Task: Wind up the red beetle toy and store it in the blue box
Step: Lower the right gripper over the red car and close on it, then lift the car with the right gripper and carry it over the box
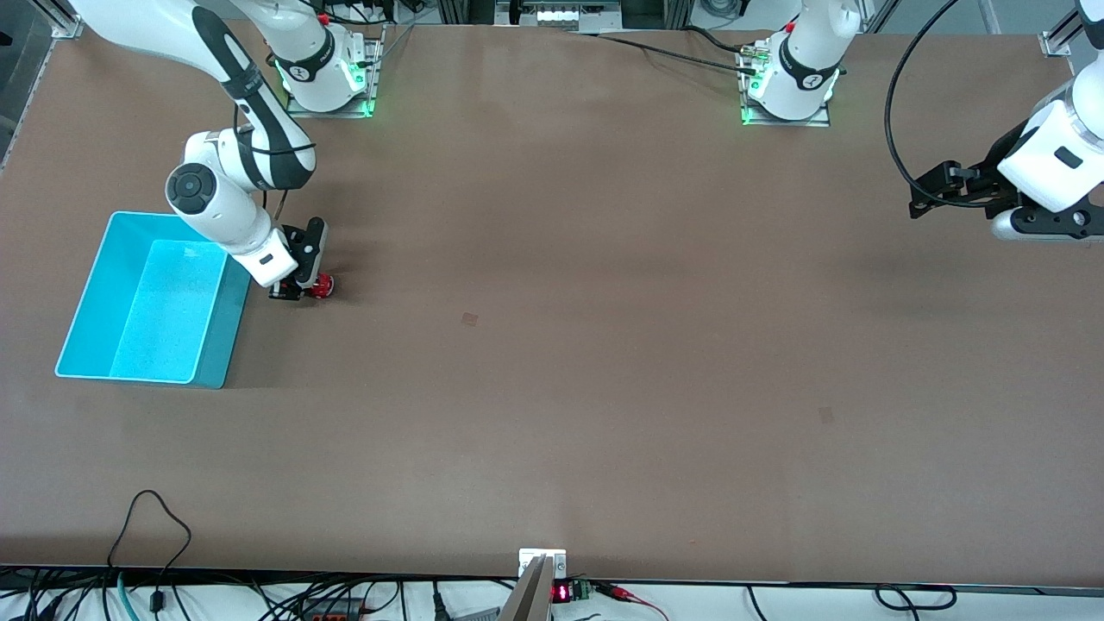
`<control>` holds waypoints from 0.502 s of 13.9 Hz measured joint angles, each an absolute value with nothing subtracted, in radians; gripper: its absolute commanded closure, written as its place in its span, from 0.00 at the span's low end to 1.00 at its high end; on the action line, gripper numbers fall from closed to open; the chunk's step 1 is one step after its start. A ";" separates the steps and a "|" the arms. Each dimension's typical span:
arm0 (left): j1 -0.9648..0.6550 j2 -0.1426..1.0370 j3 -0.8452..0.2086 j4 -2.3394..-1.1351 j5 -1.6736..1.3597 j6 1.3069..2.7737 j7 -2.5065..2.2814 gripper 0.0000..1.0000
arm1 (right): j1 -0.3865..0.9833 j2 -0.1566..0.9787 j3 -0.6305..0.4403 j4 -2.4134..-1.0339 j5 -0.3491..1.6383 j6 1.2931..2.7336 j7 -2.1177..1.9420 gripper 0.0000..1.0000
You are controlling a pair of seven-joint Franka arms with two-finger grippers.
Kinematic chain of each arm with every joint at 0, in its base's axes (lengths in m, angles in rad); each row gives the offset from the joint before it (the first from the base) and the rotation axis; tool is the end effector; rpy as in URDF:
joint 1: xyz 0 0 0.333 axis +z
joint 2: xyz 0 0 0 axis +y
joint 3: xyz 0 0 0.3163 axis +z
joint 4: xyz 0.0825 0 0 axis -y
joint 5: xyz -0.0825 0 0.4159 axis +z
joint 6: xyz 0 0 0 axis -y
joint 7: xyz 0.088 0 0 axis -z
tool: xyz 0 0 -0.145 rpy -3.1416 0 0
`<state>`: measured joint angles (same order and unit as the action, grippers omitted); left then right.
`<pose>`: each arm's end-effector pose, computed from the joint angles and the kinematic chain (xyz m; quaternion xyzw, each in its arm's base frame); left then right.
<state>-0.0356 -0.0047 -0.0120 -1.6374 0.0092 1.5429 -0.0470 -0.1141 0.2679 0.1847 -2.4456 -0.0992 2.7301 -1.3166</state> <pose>0.5753 -0.0261 0.5540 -0.9990 0.0004 0.0446 0.0067 0.5004 0.0442 0.1310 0.7415 0.6708 0.0117 0.0035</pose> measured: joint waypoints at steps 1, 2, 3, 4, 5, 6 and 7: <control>-0.036 -0.005 -0.012 -1.637 0.009 1.542 -0.047 0.00 | -0.114 0.268 0.185 -2.445 -0.099 2.731 -1.317 1.00; -0.036 -0.005 -0.012 -1.637 0.009 1.542 -0.047 0.00 | -0.115 0.268 0.185 -2.444 -0.099 2.733 -1.314 1.00; -0.036 -0.005 -0.013 -1.637 0.009 1.541 -0.047 0.00 | -0.115 0.267 0.185 -2.439 -0.098 2.737 -1.300 1.00; -0.036 -0.005 -0.013 -1.637 0.009 1.541 -0.047 0.00 | -0.115 0.264 0.185 -2.427 -0.097 2.740 -1.260 1.00; -0.036 -0.005 -0.013 -1.637 0.009 1.541 -0.047 0.00 | -0.114 0.256 0.185 -2.412 -0.096 2.740 -1.186 1.00; -0.036 -0.005 -0.013 -1.637 0.009 1.541 -0.047 0.00 | -0.114 0.241 0.185 -2.398 -0.095 2.741 -1.089 1.00; -0.036 -0.005 -0.014 -1.637 0.009 1.540 -0.047 0.00 | -0.114 0.224 0.186 -2.382 -0.095 2.737 -0.977 1.00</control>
<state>-0.0356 -0.0047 -0.0137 -1.6367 0.0091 1.5402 -0.0470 -0.1141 0.2236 0.1863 -2.3815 -0.0949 2.7373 -0.9772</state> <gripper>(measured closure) 0.000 0.573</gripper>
